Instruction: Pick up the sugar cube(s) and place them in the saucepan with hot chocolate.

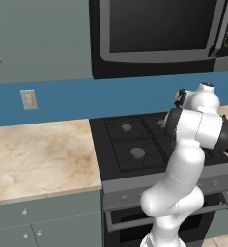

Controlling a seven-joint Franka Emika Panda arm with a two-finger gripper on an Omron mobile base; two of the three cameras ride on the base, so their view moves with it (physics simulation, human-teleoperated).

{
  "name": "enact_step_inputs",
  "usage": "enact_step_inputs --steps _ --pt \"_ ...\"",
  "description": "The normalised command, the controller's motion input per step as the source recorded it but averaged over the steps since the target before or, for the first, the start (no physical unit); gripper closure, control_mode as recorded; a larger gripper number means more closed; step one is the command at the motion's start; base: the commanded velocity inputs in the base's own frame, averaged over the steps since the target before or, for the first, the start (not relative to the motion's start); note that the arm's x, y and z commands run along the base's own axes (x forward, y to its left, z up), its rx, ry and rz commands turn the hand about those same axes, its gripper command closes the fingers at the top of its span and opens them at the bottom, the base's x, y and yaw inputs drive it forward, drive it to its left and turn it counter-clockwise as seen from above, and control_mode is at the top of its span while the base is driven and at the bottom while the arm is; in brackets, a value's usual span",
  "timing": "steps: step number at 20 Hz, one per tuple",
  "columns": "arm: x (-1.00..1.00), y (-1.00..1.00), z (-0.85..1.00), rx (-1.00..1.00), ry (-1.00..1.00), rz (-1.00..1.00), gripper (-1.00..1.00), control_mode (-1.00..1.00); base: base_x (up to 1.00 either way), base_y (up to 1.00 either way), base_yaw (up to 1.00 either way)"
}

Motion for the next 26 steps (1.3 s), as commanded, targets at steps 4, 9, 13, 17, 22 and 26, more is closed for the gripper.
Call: enact_step_inputs --steps 4,9,13,17,22,26 --pt "0.11 0.00 -0.16 0.00 0.00 0.02 1.00 -1.00 0.00 0.00 0.00" --pt "0.31 0.00 -0.06 0.00 0.00 0.04 1.00 -1.00 0.00 0.00 0.00" --pt "0.40 0.00 -0.03 0.00 0.00 0.04 1.00 -1.00 0.00 0.00 0.00" --pt "-0.07 0.00 0.03 0.00 -0.01 0.00 1.00 -1.00 0.00 0.00 0.00" --pt "-0.34 0.00 0.02 0.00 -0.06 0.00 1.00 -1.00 0.00 0.00 0.00" --pt "-0.34 0.00 0.01 0.00 -0.12 0.00 1.00 -1.00 0.00 0.00 0.00"
